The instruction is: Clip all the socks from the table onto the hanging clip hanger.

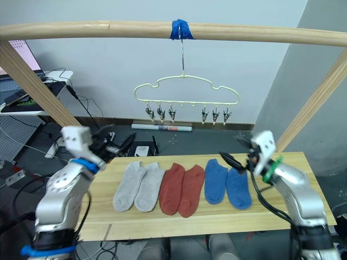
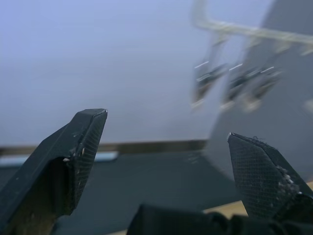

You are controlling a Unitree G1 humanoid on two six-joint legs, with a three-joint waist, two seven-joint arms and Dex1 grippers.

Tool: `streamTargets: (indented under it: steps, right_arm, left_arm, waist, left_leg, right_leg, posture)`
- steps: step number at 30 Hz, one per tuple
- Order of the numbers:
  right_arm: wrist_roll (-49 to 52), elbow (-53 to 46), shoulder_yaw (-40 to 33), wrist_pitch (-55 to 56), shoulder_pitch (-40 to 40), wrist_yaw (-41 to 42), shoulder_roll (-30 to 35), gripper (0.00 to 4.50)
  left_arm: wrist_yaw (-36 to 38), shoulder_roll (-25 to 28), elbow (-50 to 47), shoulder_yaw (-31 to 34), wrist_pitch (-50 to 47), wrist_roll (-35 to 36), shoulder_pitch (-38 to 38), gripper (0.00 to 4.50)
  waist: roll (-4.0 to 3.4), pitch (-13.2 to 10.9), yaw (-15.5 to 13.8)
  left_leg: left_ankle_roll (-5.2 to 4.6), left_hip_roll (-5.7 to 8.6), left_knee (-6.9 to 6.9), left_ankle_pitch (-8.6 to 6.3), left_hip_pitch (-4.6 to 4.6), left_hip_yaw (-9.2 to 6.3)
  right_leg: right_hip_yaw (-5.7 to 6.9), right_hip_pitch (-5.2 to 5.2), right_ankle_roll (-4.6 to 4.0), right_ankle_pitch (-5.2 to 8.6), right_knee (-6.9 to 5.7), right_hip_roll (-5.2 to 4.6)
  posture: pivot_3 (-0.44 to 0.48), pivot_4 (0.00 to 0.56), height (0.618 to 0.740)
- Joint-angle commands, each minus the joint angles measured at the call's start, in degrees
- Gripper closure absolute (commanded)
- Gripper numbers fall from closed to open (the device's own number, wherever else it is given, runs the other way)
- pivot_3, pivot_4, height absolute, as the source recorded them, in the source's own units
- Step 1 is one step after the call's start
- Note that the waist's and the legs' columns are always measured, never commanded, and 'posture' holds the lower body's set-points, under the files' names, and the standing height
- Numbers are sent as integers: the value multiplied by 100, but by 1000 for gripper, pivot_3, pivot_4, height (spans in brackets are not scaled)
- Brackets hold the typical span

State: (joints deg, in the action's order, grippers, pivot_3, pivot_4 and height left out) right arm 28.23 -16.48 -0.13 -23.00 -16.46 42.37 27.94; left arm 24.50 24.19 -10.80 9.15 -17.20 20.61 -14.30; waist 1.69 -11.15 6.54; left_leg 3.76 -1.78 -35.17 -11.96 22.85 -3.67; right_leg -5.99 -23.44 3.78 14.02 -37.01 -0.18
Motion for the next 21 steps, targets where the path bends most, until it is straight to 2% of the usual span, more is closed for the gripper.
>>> streamTargets:
  steps: [1,10,21]
  right_arm:
    - [-55,-200,188,52,-215,-25,-152,0]
    - [-70,-276,533,-141,-680,-77,-463,0]
    - [-187,-228,606,-167,-797,-153,-561,0]
  left_arm:
    - [27,11,170,37,157,-101,-226,35]
    - [-30,-234,1054,22,692,-334,-819,35]
    - [-131,-473,2110,-109,1627,-812,-1251,35]
  waist:
    - [2,-1,2]
    - [12,-26,2]
    - [12,-26,7]
  left_leg:
    - [0,0,3,-1,1,0]
    - [0,1,10,-3,18,-4]
    - [0,1,9,-3,15,-6]
  right_leg:
    - [1,-1,8,-3,5,0]
    - [7,-15,13,8,4,-4]
    - [10,-15,14,7,-1,-3]
  posture:
    - [-131,191,740]
    - [-152,193,740]
    - [-160,186,740]
